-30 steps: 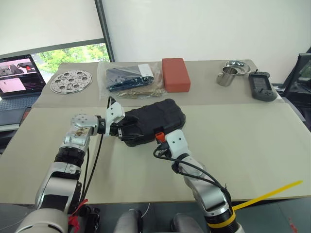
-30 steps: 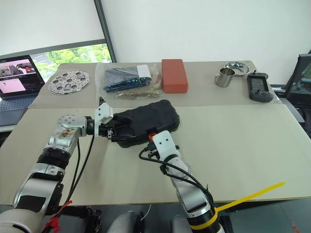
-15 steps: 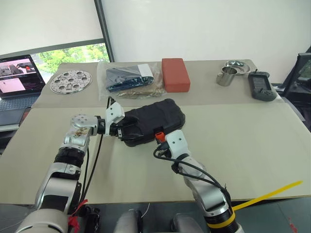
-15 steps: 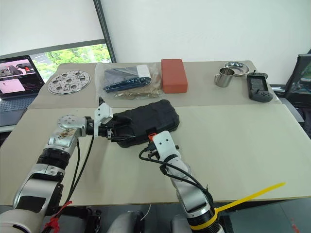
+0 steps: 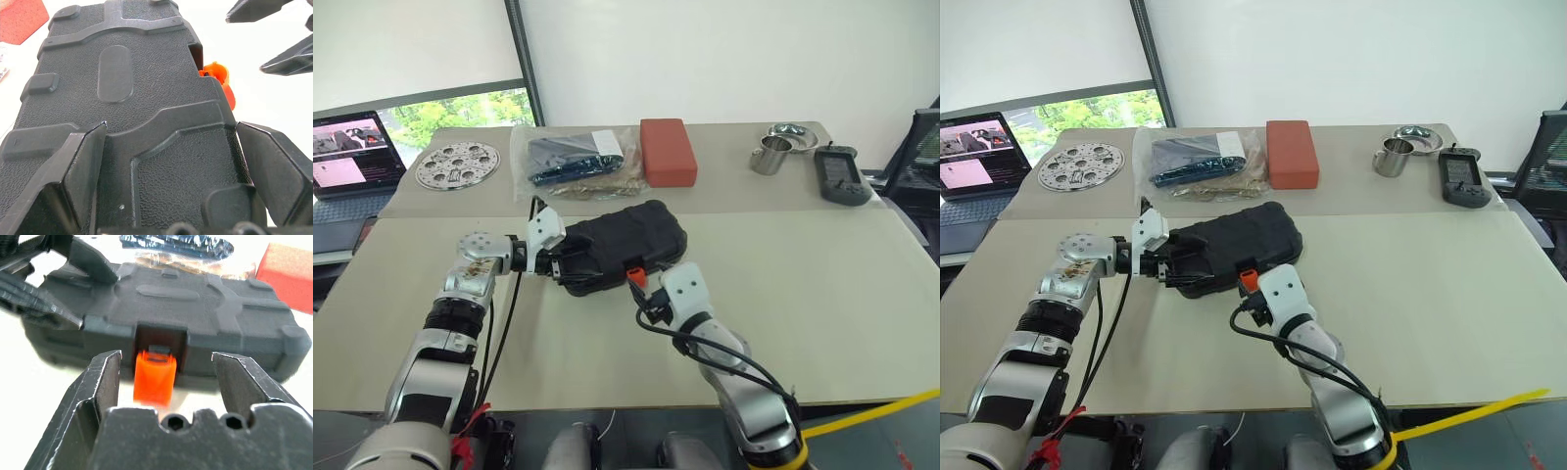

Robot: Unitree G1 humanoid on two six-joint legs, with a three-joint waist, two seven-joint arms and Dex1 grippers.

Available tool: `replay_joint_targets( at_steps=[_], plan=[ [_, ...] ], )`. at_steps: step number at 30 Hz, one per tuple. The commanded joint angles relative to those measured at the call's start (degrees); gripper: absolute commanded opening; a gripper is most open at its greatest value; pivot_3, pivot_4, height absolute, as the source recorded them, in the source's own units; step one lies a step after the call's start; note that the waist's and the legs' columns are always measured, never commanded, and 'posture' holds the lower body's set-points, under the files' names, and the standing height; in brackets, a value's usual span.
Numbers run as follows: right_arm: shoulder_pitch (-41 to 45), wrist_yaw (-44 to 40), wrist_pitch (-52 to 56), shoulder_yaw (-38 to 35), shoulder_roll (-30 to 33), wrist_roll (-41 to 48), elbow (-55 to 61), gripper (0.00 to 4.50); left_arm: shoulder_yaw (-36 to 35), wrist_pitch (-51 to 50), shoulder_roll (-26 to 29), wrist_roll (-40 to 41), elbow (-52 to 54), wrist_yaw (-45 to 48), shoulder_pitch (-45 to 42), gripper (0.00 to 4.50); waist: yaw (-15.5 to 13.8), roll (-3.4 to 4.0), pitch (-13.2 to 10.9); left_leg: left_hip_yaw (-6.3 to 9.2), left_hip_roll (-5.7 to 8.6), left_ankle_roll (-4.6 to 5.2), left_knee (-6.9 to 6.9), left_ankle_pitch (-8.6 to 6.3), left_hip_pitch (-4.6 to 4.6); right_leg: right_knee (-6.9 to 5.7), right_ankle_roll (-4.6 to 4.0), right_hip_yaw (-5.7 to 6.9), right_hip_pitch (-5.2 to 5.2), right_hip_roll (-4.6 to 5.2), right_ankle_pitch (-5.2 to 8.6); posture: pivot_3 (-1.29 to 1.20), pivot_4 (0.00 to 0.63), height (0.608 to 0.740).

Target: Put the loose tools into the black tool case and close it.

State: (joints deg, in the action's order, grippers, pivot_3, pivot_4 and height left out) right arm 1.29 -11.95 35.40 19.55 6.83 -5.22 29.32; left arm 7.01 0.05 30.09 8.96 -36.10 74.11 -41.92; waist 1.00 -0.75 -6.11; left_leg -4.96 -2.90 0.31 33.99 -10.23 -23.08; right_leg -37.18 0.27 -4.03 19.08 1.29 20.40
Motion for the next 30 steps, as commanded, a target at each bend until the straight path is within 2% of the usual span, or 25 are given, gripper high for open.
replay_joint_targets(
  at_steps=[1, 2, 3, 5, 7, 15, 30],
  plan=[
    [-0.34, -1.84, 3.85, 0.61, -0.22, 2.26, 0.67, 1.84, 1.52, -0.38, -0.28, -1.92, -1.85, 0.00, 1.21, 4.50, 0.00, 0.00, 0.00, 0.00, 0.00, 0.00, 0.00, 0.00, 0.00, 0.00, 0.00, 0.00, 0.00, 0.00, 0.00, 0.00, 0.150, 0.740],
    [-0.22, -2.05, 4.74, 0.65, -0.53, 2.73, 0.20, 1.44, 1.56, -0.35, -0.36, -1.93, -1.86, 0.00, 1.20, 4.50, 0.00, 0.00, 0.00, 0.00, 0.00, 0.00, 0.00, 0.00, 0.00, 0.00, 0.00, 0.00, 0.00, 0.00, 0.00, 0.00, 0.150, 0.740],
    [0.05, -2.17, 5.57, 0.51, -1.02, 3.30, -0.53, 1.29, 1.58, -0.32, -0.40, -1.93, -1.85, 0.01, 1.20, 4.50, 0.00, 0.00, 0.01, 0.00, 0.00, 0.00, 0.00, 0.00, 0.01, 0.00, 0.00, 0.00, 0.00, 0.00, 0.00, 0.00, 0.150, 0.740],
    [1.45, -2.24, 5.64, 0.06, -1.54, 3.64, -2.53, 0.40, 1.58, -0.27, -0.45, -1.92, -1.93, -0.02, 1.12, 4.50, 0.00, -0.01, 0.03, 0.00, 0.00, 0.00, 0.00, 0.00, 0.01, 0.00, 0.00, 0.00, 0.00, -0.01, 0.00, 0.00, 0.150, 0.740],
    [3.71, -2.17, 4.41, -0.48, -1.74, 3.36, -5.05, 0.02, 1.54, -0.23, -0.41, -1.95, -2.02, -0.08, 1.05, 4.50, -0.02, -0.02, 0.03, 0.00, 0.02, 0.00, 0.01, 0.00, 0.00, 0.00, 0.00, 0.00, 0.00, -0.01, 0.00, 0.00, 0.150, 0.740],
    [8.62, -1.04, 0.46, -1.57, -2.08, 3.06, -9.34, 0.02, 1.14, -0.40, 0.26, -1.83, -1.45, -0.22, 1.62, 4.50, -0.06, -0.01, 0.05, 0.00, 0.03, 0.00, 0.00, 0.00, -0.02, 0.01, 0.00, 0.00, 0.02, -0.02, 0.00, 0.00, 0.150, 0.740],
    [10.66, -0.82, -1.43, -0.82, -2.63, 2.73, -9.78, 0.02, 1.00, -0.80, 0.24, -1.85, -0.61, -0.45, 2.51, 4.50, 0.00, -0.01, 0.06, 0.00, 0.01, 0.00, 0.00, 0.00, -0.01, 0.00, 0.00, -0.01, 0.02, -0.02, 0.00, 0.00, 0.150, 0.740]
  ],
)
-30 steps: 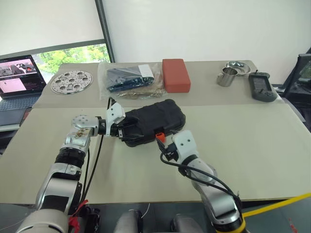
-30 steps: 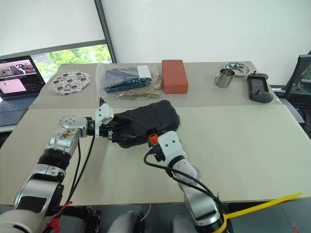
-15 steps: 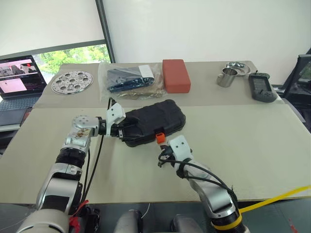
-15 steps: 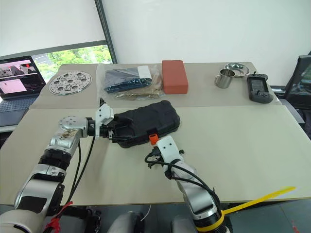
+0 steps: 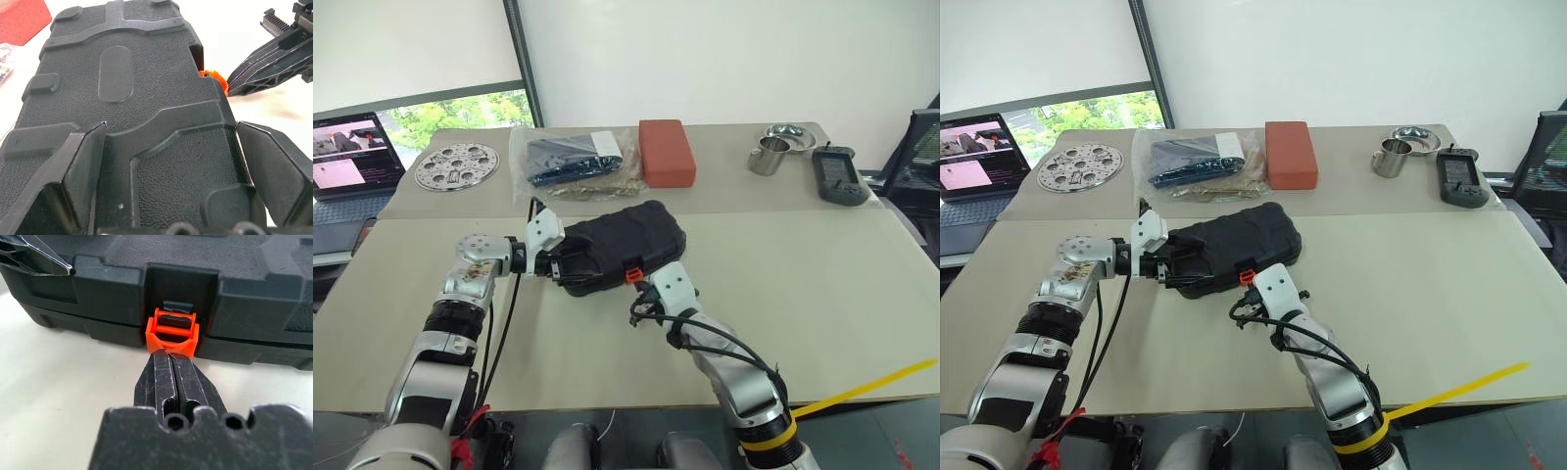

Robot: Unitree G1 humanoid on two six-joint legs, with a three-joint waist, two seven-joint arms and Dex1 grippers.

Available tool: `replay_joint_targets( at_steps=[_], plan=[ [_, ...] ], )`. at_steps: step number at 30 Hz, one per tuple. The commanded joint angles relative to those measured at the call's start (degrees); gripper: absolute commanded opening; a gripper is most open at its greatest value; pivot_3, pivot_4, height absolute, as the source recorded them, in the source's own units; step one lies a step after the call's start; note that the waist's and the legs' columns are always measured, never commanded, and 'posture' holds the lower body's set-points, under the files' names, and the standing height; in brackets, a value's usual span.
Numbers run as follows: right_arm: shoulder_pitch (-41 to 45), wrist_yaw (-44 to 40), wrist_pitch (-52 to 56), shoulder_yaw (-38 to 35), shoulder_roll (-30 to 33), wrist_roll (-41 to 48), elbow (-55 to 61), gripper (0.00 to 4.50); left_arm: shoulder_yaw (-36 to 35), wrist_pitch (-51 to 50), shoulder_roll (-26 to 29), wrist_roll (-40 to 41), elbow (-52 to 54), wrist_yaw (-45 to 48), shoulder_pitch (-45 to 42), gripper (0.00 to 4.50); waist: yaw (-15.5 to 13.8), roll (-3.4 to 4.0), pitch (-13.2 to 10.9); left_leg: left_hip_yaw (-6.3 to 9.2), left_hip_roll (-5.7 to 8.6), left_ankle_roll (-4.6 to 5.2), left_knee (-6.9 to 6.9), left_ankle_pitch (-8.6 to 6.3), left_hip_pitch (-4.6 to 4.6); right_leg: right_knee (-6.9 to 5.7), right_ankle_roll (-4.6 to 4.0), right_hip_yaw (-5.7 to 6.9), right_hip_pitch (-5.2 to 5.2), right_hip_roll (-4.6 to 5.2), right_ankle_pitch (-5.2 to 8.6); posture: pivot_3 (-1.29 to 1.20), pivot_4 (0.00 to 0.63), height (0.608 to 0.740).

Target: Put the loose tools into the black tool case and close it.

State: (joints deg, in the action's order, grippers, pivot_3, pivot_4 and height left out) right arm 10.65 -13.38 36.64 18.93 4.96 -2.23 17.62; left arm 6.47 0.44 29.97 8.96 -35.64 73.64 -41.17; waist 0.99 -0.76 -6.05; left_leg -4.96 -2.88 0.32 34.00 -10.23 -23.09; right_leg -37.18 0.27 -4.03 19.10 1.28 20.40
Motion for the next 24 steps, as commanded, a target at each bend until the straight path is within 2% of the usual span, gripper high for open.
replay_joint_targets(
  at_steps=[1, 17, 24],
  plan=[
    [1.25, 0.68, -2.78, -0.23, -0.77, -0.27, 2.18, 0.02, 1.54, -1.21, 0.39, -1.87, -1.07, 0.02, 1.78, 4.50, 0.00, 0.00, 0.00, 0.00, 0.00, 0.00, 0.00, 0.00, 0.00, 0.00, 0.00, 0.00, 0.00, 0.00, 0.00, 0.00, 0.150, 0.740],
    [4.30, 2.78, -5.21, -0.83, -2.20, -0.95, 3.56, 0.02, 1.74, -1.18, 0.29, -1.92, -1.27, 0.22, 1.99, 4.50, 0.16, -0.02, 0.10, 0.00, -0.01, -0.02, -0.04, 0.01, 0.03, -0.01, 0.00, 0.00, 0.00, 0.00, 0.00, 0.00, 0.150, 0.740],
    [1.89, 1.82, -2.97, -1.14, -0.80, -0.55, 6.71, 0.02, 1.64, -1.20, 0.48, -1.91, -1.18, 0.19, 2.21, 4.50, 0.16, -0.01, 0.10, 0.00, -0.02, -0.02, -0.05, 0.01, 0.03, -0.01, 0.00, 0.00, 0.00, 0.01, 0.00, 0.00, 0.150, 0.740]
  ],
)
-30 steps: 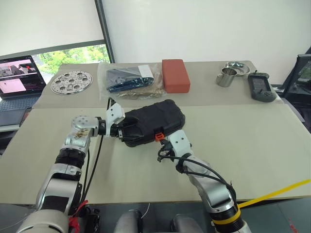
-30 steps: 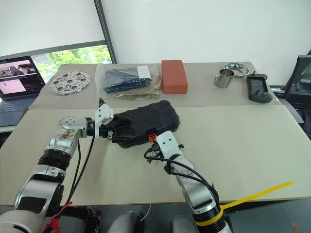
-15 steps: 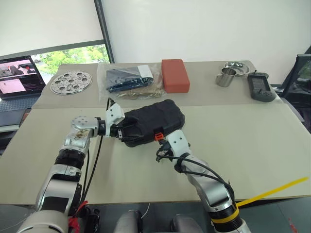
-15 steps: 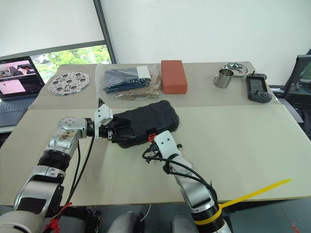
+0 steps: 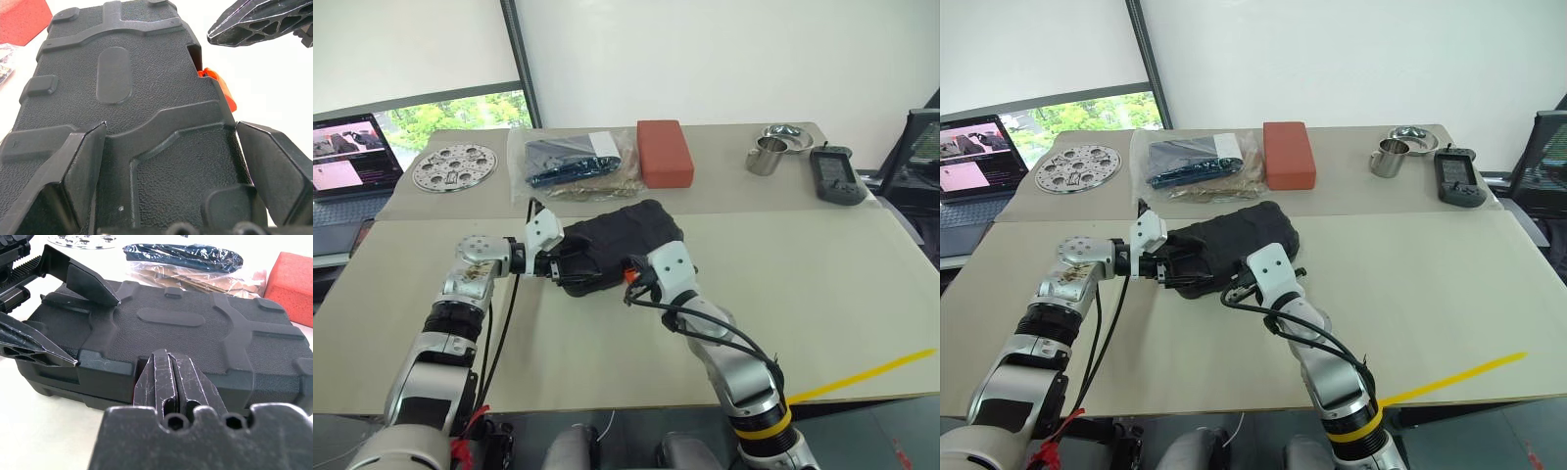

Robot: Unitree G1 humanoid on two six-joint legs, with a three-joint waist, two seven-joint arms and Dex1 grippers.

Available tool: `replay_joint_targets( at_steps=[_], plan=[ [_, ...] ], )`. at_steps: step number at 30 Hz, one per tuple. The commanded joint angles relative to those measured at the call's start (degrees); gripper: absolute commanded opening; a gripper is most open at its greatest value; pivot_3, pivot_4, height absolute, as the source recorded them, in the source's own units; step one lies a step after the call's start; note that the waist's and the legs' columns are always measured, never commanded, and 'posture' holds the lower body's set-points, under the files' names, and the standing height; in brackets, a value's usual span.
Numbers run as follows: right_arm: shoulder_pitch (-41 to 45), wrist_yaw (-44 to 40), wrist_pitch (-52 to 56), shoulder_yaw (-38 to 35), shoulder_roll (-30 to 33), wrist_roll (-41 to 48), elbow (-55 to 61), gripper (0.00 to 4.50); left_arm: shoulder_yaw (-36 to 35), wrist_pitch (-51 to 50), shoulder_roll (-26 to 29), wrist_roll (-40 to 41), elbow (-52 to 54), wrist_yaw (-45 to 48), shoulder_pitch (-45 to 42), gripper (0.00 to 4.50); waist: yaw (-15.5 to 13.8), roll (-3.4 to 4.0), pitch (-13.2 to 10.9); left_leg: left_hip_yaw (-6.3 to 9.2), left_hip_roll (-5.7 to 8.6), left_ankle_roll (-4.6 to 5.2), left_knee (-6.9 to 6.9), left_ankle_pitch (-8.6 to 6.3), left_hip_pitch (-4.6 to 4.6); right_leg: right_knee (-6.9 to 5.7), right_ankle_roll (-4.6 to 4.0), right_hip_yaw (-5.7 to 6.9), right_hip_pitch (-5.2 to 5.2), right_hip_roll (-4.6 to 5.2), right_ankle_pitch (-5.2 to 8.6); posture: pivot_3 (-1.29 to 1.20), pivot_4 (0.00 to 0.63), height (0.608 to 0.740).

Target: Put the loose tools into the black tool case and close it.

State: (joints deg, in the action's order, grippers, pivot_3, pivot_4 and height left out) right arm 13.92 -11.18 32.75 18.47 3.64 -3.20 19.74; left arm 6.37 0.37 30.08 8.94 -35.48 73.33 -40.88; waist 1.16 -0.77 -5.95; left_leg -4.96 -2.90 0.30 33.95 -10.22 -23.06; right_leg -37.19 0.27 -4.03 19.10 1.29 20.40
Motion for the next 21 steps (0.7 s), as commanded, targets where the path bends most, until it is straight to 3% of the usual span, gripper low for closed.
replay_joint_targets(
  at_steps=[1, 8, 21],
  plan=[
    [-2.37, -0.62, 1.81, -0.65, 0.95, 0.56, 5.70, 0.02, 1.74, -1.14, 0.36, -1.89, -1.34, 0.47, 1.95, 4.50, -0.01, 0.00, 0.00, 0.00, 0.00, 0.00, 0.00, 0.00, 0.00, 0.00, 0.00, 0.00, 0.00, 0.00, 0.00, 0.00, 0.150, 0.740],
    [-8.09, -1.99, 5.79, 0.99, 2.86, 0.91, 8.80, 0.02, 1.89, -1.31, 0.02, -1.85, -1.03, 0.43, 2.18, 4.50, 0.07, -0.01, 0.02, -0.01, -0.01, 0.00, -0.02, 0.00, 0.00, 0.03, 0.00, -0.01, 0.00, 0.02, 0.00, 0.00, 0.150, 0.740],
    [-1.71, -2.88, 1.38, 0.02, 0.60, 1.13, -3.11, 0.02, 1.59, -0.82, 0.53, -1.94, -1.70, 0.48, 2.05, 4.50, 0.02, -0.02, 0.04, -0.02, 0.01, 0.00, -0.02, 0.00, 0.02, 0.04, 0.00, -0.01, -0.01, -0.01, 0.00, 0.00, 0.150, 0.740]
  ],
)
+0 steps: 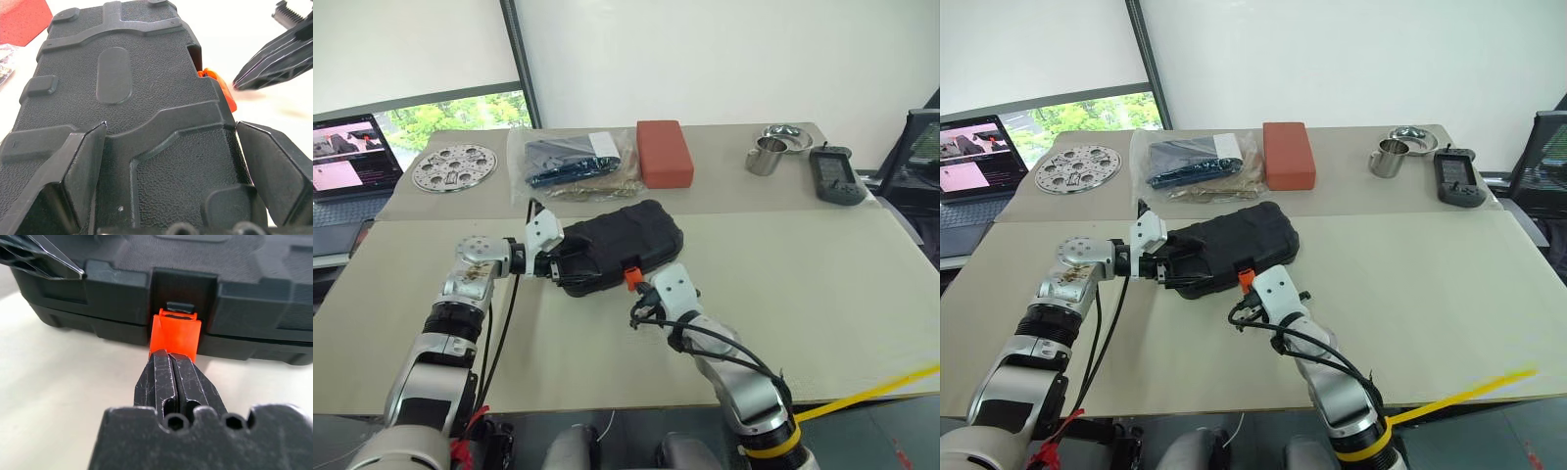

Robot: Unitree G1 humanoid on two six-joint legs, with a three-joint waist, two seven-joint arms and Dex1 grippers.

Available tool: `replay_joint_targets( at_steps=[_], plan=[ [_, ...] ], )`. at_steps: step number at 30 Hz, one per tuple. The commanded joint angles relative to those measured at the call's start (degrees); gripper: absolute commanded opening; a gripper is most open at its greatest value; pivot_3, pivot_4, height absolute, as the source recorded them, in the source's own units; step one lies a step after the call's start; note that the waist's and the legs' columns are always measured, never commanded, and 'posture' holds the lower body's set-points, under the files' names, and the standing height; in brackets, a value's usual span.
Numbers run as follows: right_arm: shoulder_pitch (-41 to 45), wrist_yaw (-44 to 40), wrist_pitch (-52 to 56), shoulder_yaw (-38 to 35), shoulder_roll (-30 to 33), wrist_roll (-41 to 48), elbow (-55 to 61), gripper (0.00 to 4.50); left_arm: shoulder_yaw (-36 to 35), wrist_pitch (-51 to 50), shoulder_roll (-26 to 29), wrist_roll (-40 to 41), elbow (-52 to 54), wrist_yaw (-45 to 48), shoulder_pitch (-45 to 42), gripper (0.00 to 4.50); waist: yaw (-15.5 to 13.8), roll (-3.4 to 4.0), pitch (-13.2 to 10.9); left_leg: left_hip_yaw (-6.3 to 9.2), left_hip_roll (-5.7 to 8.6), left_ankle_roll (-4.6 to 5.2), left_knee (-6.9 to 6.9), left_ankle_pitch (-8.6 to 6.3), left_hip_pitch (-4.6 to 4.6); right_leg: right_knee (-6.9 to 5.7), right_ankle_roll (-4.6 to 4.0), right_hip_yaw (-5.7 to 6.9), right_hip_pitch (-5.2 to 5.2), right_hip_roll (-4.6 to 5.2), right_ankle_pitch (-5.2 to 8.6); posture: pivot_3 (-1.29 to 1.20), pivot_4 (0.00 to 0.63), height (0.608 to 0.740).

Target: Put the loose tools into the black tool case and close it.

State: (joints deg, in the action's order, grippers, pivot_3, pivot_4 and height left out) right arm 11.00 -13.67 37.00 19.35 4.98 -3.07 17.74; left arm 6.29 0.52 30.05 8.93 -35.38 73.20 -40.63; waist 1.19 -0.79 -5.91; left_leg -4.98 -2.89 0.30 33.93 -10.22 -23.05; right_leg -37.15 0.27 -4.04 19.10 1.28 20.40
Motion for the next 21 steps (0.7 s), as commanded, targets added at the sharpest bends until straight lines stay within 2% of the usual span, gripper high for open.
replay_joint_targets(
  at_steps=[1, 9, 21],
  plan=[
    [1.52, -0.41, -3.39, -0.91, -0.84, 0.95, -1.77, 0.02, 1.63, -0.99, 0.63, -1.91, -1.71, 0.63, 1.88, 4.50, 0.01, 0.00, 0.00, 0.00, 0.00, 0.00, 0.00, 0.00, 0.00, 0.00, 0.00, 0.00, 0.00, 0.00, 0.00, 0.00, 0.150, 0.740],
    [5.45, -0.26, -7.33, -1.97, -1.16, 0.35, -5.88, 0.02, 1.59, -1.12, 0.70, -1.80, -1.17, 0.77, 2.45, 4.50, 0.21, 0.00, 0.00, -0.01, -0.01, 0.00, 0.00, 0.00, 0.00, -0.01, 0.00, -0.01, 0.01, 0.00, 0.00, 0.00, 0.150, 0.740],
    [7.82, -0.15, -8.26, -0.92, -2.55, 0.00, -4.42, 0.02, 1.70, -1.26, 0.67, -1.74, -0.69, 0.89, 3.11, 4.50, 1.28, 0.01, 0.00, 0.00, -0.05, -0.01, -0.01, 0.00, -0.02, -0.04, 0.00, -0.01, 0.05, -0.01, 0.00, 0.00, 0.150, 0.740]
  ],
)
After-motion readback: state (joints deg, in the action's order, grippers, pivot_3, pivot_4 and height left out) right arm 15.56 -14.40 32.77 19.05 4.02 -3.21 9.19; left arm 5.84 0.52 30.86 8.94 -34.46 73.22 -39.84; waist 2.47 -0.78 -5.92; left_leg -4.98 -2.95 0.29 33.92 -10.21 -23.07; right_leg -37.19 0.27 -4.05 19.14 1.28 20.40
